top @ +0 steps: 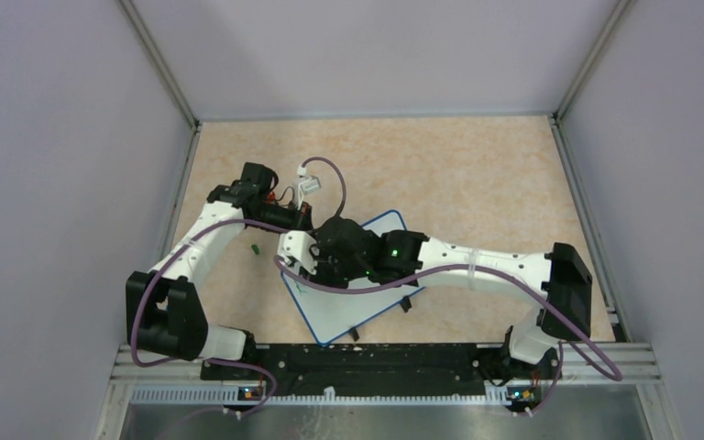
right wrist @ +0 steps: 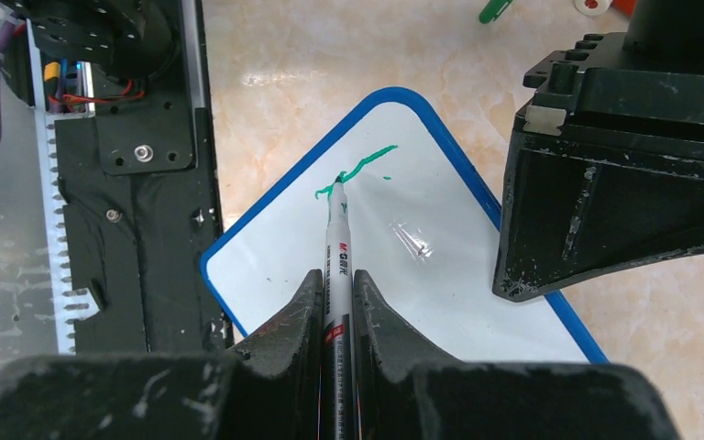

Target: Write a sentence on the whiteboard

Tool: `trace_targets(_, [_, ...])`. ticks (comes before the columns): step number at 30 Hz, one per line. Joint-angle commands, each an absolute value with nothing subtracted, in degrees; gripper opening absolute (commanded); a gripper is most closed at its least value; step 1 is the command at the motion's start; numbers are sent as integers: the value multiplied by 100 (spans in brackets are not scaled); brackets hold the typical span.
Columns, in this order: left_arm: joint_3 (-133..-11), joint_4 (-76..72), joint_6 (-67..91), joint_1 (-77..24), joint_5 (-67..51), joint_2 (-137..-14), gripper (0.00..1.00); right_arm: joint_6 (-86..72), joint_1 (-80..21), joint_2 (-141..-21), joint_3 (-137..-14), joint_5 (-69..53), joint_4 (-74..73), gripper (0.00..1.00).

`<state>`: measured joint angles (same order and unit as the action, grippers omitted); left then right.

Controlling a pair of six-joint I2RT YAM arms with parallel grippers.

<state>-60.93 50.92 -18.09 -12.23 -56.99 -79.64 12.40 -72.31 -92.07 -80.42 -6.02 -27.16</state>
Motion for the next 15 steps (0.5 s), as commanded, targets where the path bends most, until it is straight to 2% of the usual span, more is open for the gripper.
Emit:
trace_targets(1, [-5990,5056,-1767,-1327,-5466,-7919,0,1299,-7218,-9351,-8271,-382,-2420,0])
trace_targets(15, [-5985,5050,-1749,-1327,-5440,-7906,0,1275,-6995,-9296,-8239,-211,-2410,0])
